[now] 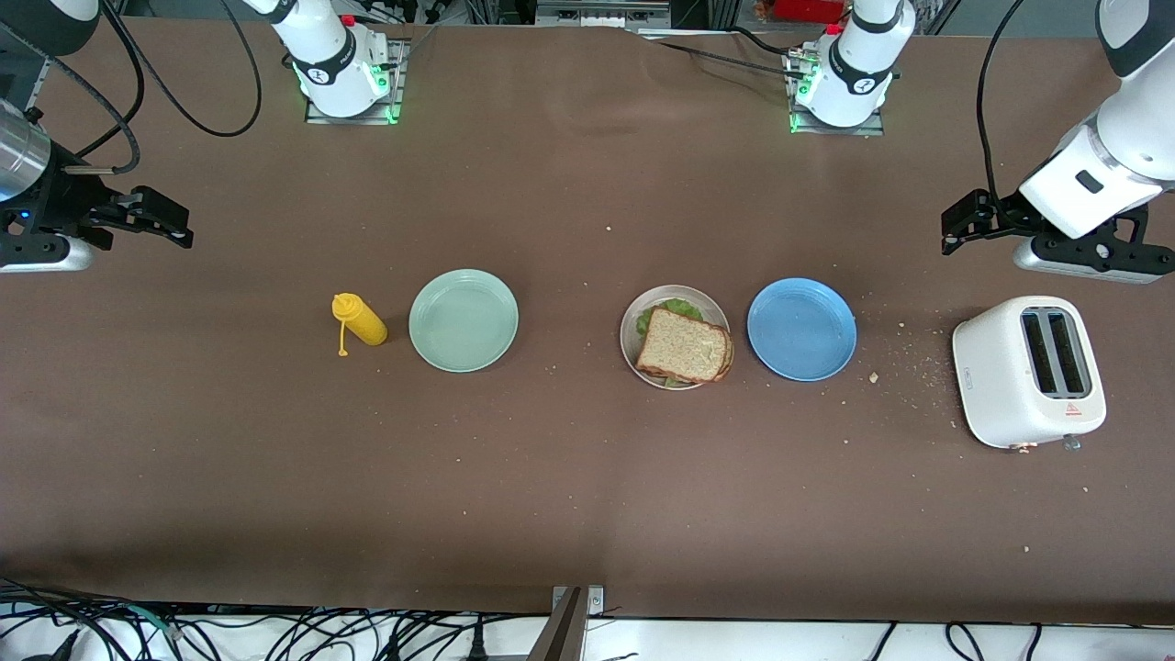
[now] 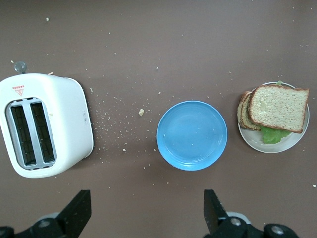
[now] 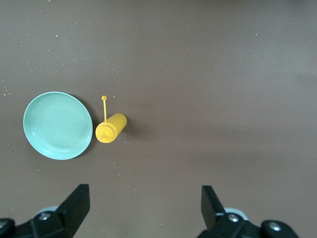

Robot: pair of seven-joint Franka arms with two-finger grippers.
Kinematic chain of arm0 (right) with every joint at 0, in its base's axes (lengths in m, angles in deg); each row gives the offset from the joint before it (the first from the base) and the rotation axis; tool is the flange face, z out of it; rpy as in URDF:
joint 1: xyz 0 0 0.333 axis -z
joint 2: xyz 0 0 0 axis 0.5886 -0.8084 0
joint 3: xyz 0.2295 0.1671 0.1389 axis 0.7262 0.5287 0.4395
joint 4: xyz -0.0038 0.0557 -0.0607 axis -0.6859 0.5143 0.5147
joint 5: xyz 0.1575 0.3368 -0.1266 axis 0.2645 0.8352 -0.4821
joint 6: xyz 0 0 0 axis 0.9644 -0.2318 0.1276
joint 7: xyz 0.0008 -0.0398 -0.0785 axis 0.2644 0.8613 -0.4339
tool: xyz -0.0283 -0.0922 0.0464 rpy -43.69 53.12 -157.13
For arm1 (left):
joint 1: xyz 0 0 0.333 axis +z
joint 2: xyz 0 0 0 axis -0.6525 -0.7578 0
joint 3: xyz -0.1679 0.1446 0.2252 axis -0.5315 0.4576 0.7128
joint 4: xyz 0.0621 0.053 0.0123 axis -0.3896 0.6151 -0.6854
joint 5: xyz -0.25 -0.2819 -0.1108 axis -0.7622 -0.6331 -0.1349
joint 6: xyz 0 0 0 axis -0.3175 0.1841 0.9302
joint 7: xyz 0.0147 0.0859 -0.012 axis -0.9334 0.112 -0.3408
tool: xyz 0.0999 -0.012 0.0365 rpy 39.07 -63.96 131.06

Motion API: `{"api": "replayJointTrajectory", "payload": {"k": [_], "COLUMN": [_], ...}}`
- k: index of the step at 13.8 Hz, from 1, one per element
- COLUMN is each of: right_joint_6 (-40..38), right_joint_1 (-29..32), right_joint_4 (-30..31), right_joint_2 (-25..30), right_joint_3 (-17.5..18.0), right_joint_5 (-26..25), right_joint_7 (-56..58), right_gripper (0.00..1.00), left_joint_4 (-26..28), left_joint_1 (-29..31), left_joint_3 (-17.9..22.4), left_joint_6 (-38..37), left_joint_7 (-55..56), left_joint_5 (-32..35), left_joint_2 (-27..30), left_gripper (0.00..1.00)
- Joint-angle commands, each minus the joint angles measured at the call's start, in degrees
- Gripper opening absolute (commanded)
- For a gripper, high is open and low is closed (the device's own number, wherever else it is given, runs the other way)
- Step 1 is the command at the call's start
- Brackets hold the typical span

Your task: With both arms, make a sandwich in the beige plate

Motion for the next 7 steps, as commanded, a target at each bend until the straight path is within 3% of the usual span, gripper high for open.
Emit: {"api": "replayJointTrajectory", "payload": {"k": [1, 7], "right_joint_6": [-0.22, 0.22], "right_joint_1": [0.24, 0.15], "right_joint_4": [-1.09, -1.09], "right_joint_2": [-0.46, -0.46], "right_joint_3": [-0.07, 0.02], "right_joint_5": [0.96, 0.87], "right_joint_7": [-0.33, -0.33], "right_gripper": [1.0, 1.0], "left_joint_4": [-1.52, -1.43], "left_joint_1": [-0.11, -0.11], "left_joint_3": [0.05, 0.05], "left_joint_6": [-0.19, -0.19], "left_joint_7": [-1.2, -1.11], "left_joint_5": [1.64, 1.46], "left_joint_2": [-0.74, -0.74], "left_gripper": [1.0, 1.0]}}
